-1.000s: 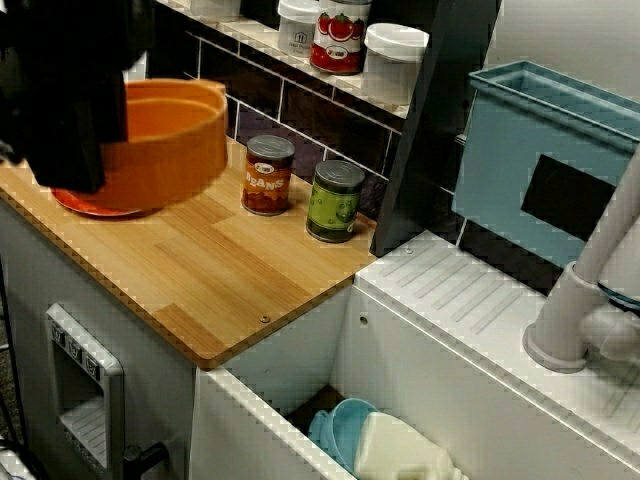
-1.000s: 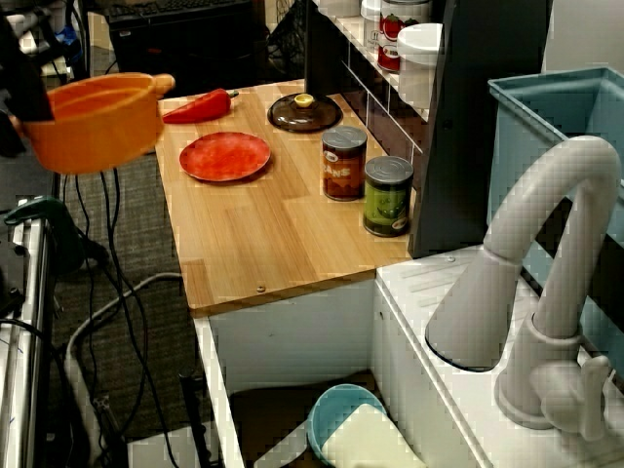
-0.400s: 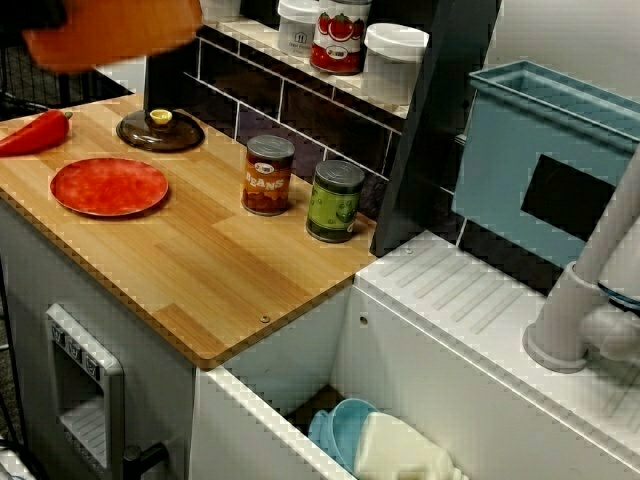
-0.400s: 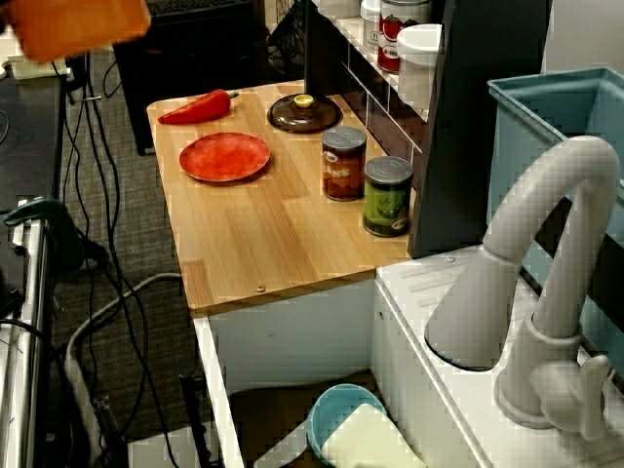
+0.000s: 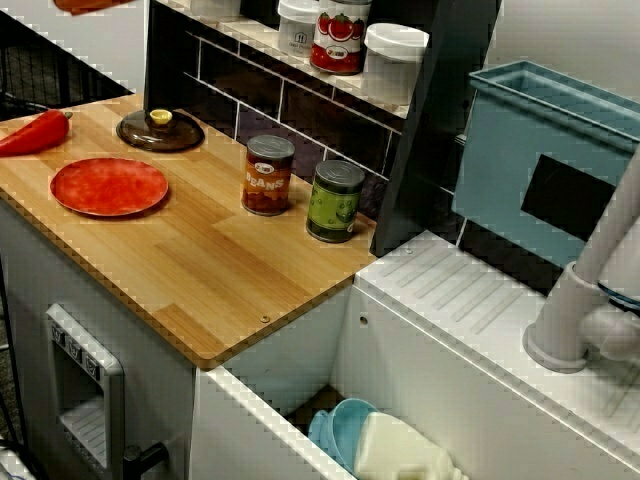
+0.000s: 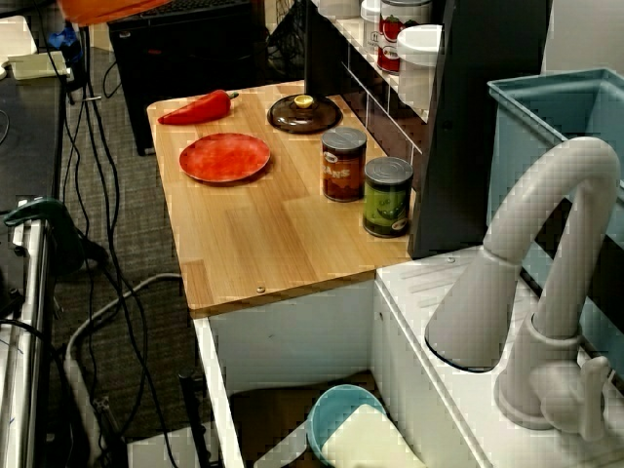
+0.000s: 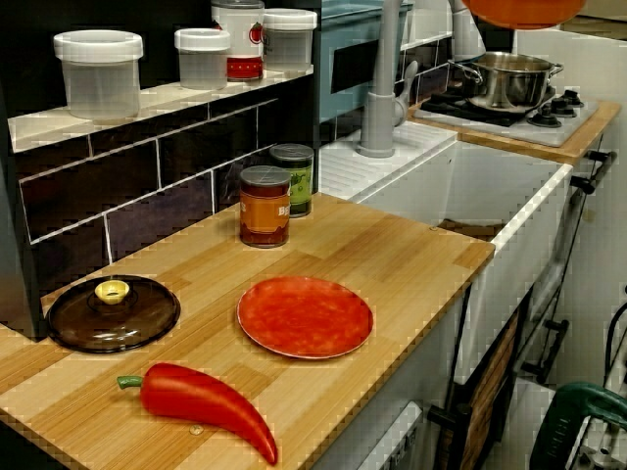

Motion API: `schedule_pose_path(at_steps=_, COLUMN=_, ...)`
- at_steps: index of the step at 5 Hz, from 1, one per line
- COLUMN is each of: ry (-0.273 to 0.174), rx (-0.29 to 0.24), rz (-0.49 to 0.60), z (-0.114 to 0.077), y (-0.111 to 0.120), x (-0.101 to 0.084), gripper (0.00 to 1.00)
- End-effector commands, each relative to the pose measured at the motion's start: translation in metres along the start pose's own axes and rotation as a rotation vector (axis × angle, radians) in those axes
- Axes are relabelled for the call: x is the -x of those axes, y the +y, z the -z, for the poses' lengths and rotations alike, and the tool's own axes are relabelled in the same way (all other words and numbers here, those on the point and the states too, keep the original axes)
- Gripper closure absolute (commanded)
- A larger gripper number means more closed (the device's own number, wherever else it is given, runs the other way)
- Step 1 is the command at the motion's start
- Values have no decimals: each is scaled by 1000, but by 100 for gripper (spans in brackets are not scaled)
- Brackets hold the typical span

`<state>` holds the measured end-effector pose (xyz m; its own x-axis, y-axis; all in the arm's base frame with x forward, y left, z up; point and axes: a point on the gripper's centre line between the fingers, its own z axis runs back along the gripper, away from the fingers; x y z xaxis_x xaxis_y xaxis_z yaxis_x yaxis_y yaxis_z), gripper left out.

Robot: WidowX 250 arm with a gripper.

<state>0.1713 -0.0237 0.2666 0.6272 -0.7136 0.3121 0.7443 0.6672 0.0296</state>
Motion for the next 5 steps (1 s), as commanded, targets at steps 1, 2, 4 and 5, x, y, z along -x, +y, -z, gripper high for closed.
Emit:
schedule_pose_path(at_steps=1, ry=9, rx=-5, rz=-42, z=-3, y=25, x=1, gripper=100)
schedule_pose_path(at_steps=2, ry=24, rx=16, rz=-53, z=-3, y=31, x=-10, gripper=100)
schedule_pose_path(at_steps=4, ry=84, rx=79, rz=-25, z=5, y=25, x=-30, gripper=100)
schedule_pose_path(at_steps=5, ry=158, rx=100, rz=15, z=24, y=9, x=-44, gripper=100)
